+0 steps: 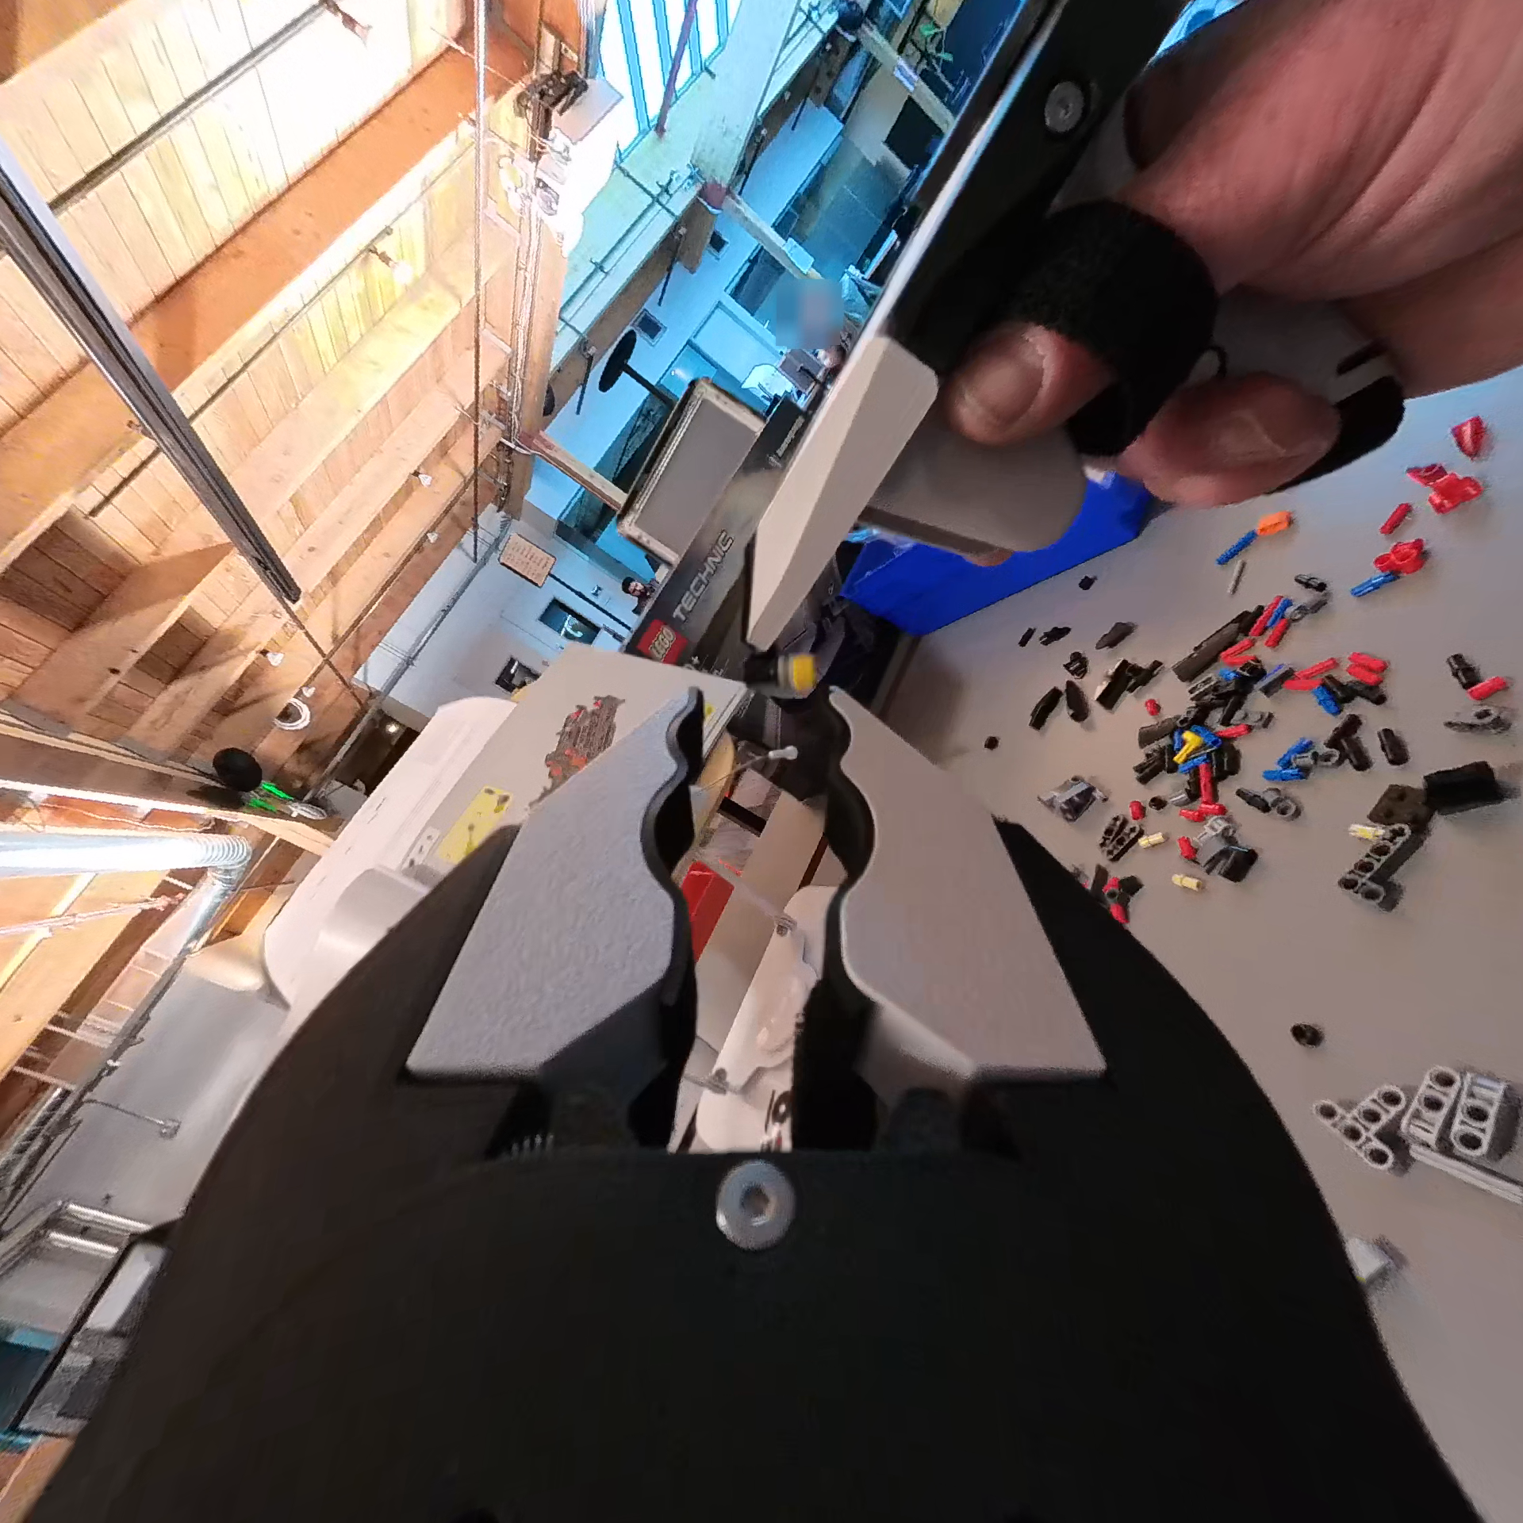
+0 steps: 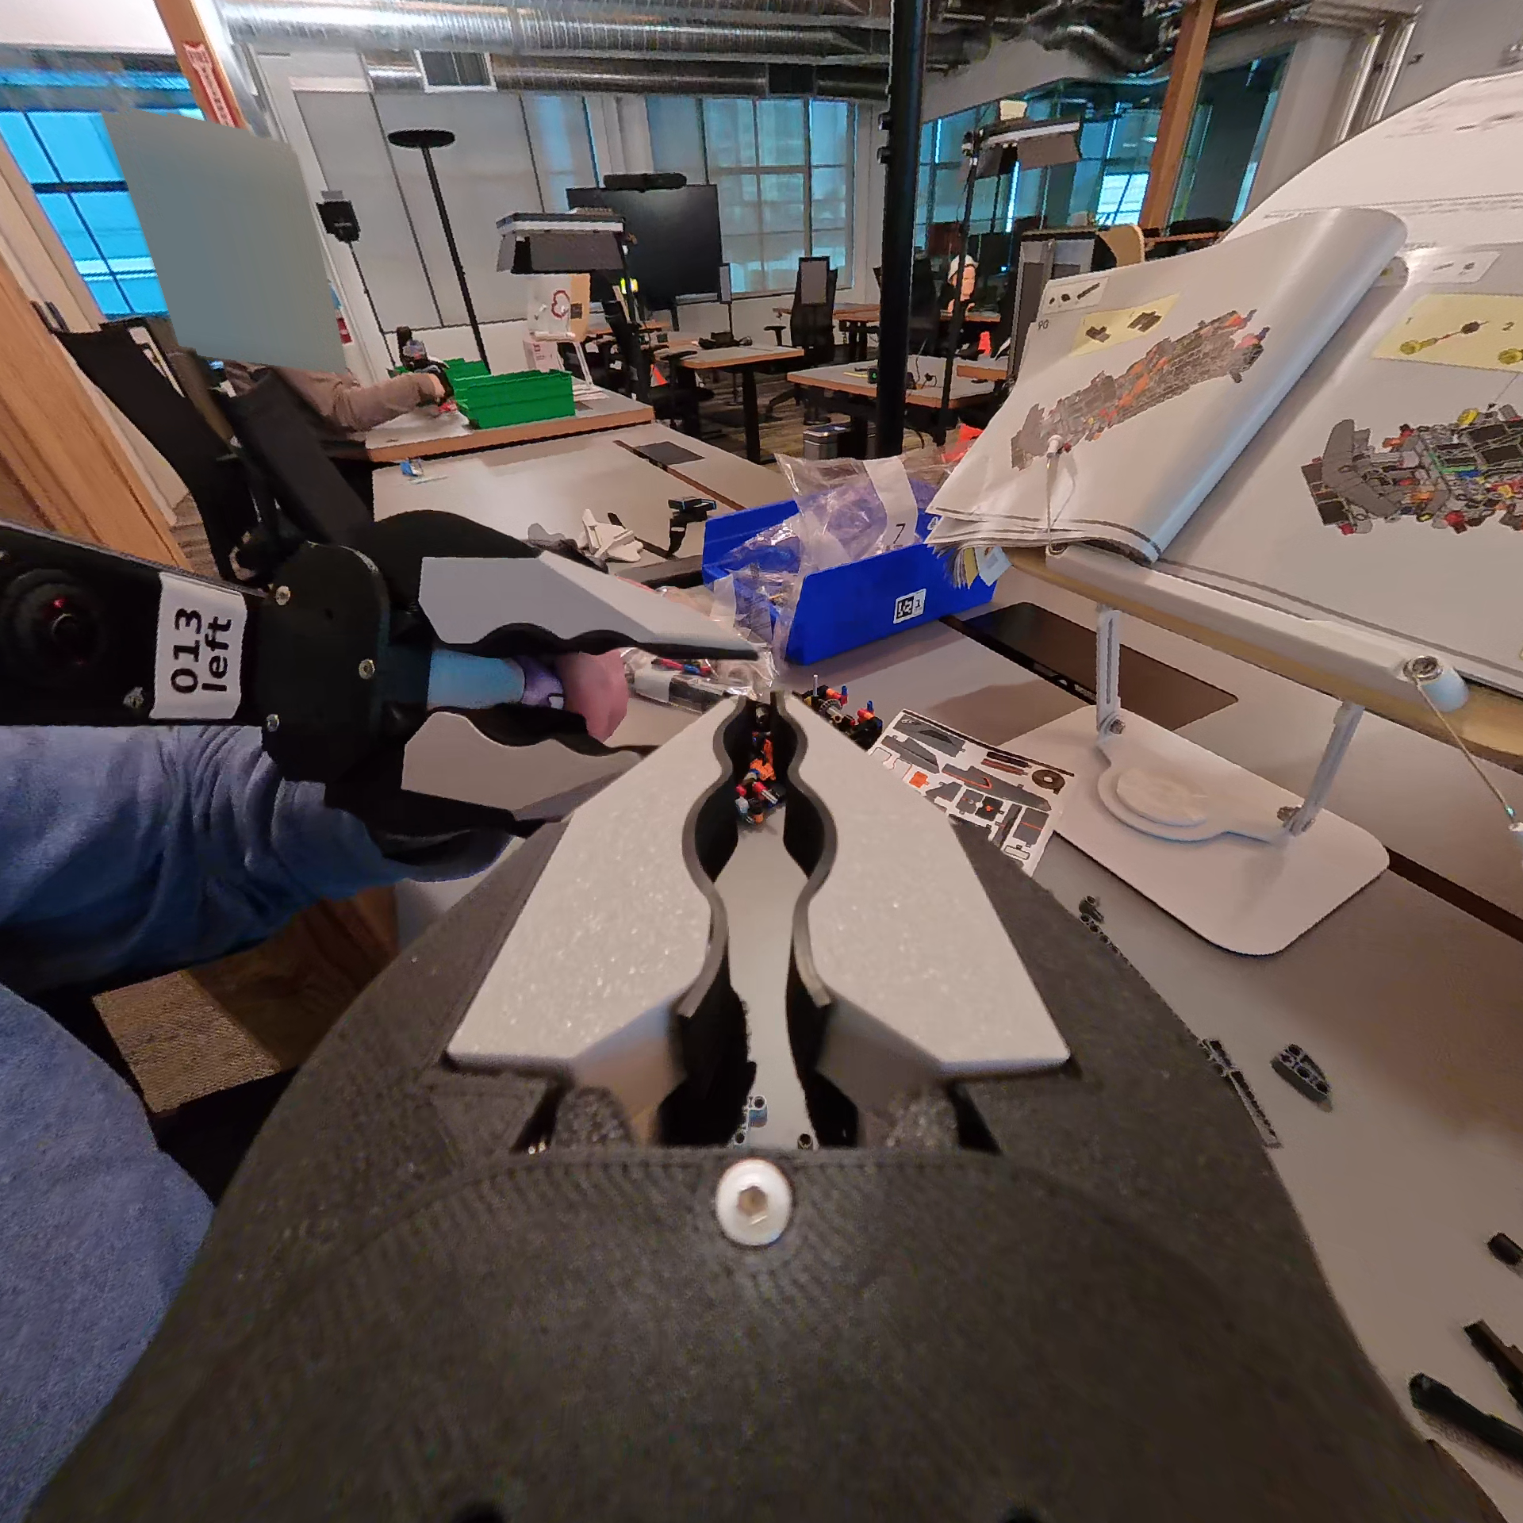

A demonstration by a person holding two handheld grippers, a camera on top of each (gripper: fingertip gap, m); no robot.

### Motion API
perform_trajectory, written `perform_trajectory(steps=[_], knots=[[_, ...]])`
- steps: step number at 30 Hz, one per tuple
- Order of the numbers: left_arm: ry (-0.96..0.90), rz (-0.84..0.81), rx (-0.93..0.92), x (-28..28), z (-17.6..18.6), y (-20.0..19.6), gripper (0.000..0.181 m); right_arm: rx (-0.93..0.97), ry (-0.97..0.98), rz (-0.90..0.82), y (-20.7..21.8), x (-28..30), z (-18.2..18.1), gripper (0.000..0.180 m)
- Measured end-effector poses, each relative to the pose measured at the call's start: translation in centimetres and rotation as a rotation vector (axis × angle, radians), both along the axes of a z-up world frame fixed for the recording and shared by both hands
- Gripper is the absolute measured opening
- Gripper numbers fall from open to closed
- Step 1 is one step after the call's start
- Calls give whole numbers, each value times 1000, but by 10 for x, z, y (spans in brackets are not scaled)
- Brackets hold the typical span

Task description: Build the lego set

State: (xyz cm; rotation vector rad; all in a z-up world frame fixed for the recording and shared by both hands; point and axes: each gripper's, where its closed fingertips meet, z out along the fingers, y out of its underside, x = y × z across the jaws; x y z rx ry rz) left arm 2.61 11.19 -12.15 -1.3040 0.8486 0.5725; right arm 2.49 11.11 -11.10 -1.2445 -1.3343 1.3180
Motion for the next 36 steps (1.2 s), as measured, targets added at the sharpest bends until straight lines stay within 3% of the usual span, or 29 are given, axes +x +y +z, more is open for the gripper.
perform_trajectory(steps=[9,22,36], knots=[[-25,27,-44,-27,-11,-8,23,-8,-18,17,5,-6,-5,1],[-125,85,-194,-81,-66,-26,16,-15,-68,30,4,-16,-34,1],[-232,47,-203,-89,-63,-23,16,-236,0,201,7,-23,-27,1]])
